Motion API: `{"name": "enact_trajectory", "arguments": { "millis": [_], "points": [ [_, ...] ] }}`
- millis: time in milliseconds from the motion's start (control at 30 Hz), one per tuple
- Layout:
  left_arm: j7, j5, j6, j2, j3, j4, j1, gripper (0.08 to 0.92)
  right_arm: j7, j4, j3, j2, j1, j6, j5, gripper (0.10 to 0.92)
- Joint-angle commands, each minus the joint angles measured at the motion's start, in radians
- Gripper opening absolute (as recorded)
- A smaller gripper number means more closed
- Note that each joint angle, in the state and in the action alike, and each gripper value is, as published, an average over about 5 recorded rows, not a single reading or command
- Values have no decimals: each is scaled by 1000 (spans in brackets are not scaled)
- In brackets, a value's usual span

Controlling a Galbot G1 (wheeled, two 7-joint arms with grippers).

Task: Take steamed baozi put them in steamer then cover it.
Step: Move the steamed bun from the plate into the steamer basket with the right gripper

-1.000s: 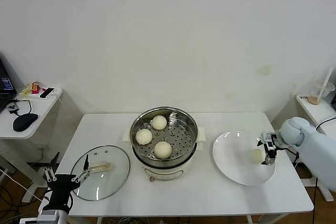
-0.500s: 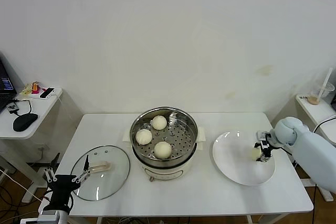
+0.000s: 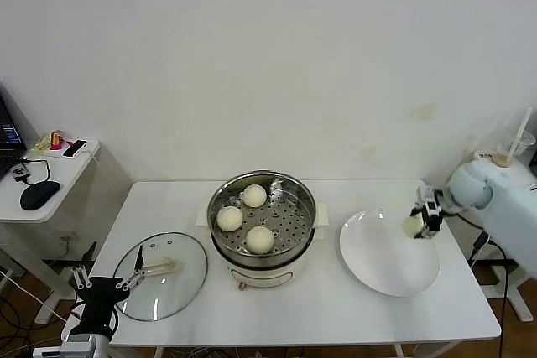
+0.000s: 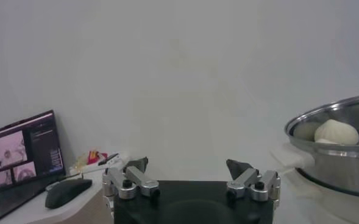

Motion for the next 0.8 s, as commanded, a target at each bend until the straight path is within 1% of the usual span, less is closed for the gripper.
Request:
{"name": "enact_trajectory", "arguments": {
  "millis": [33,233,500,633,800],
  "points": [
    [0,0,2,3,3,1,-5,823,36,189,-357,25,457,-118,316,630],
    [0,2,5,4,10,6,-20,823,101,200,-501,230,628,-206,485,634],
    [0,4,4,3,3,13,-30,823,196,159,-576,473,645,-333,702,636],
    [0,2,2,-3,-1,15,-34,823,258,142,-583,549,590,-409,749,636],
    [0,-5,0,-8,-9,13,-33,823,295,105,-606,600,525,-453,748,636]
  ]
}}
